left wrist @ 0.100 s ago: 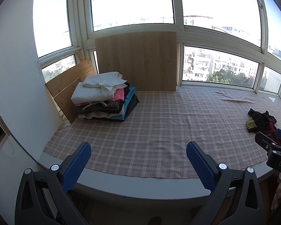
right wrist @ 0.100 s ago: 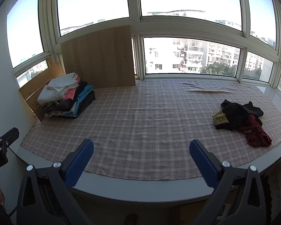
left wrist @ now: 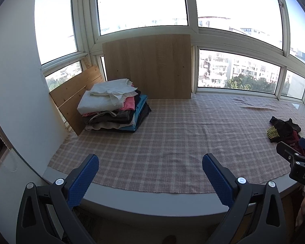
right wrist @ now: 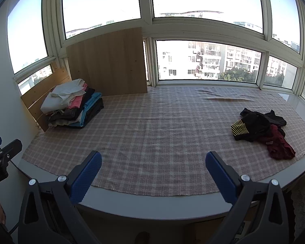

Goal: Fold clothes

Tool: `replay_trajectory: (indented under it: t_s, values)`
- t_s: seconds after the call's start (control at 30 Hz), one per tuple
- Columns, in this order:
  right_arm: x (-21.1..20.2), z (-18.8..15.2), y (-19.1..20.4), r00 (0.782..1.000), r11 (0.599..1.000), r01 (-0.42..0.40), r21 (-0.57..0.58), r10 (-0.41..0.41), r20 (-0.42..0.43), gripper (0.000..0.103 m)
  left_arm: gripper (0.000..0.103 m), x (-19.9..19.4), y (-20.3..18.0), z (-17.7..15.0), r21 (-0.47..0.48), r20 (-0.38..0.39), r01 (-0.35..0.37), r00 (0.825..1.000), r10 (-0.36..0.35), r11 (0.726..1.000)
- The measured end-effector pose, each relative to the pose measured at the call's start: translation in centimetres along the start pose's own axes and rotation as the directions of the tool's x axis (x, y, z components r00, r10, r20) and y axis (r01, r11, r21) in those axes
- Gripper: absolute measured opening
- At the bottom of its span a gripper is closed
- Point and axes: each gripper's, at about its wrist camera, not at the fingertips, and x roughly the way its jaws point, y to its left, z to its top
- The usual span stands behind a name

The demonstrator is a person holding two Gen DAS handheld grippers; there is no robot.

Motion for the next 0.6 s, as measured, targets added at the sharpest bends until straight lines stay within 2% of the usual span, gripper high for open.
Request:
replay_trajectory:
  t_s: [0.1,0.17,0.3,0.6]
  values:
    - [-0.1,0.3,-0.4,1.0,1.0,0.003,-0.002,-0.003,0.011,0.103,0.102,0.1,-0.3,0.3,0.032,0.021,-0.02,1.0,0.02,0.999]
    - [0.0,0.3,-0.4,1.0,1.0,0.001,0.0,-0.001,0.013,0.103,0.102,-0.7,-0.3,-0.1,0.034,0.062,-0.019,0.998,0.017,0.999]
    - [0.4,0.1,-0.1,1.0,1.0,-0.004,0.005,0.003,0.019,0.103,0.102,0.0,-0.4,-0.1,0.04,0.052,-0.037,0.998,0.035,0.998]
    - [-0.3,0.6,0.1,0.996,0.999,-0.023,0.029,0.02,0.092,0.103,0.102,1.5,0.1,0.6,0.035,0.011,-0.02,1.0,0.02,0.999]
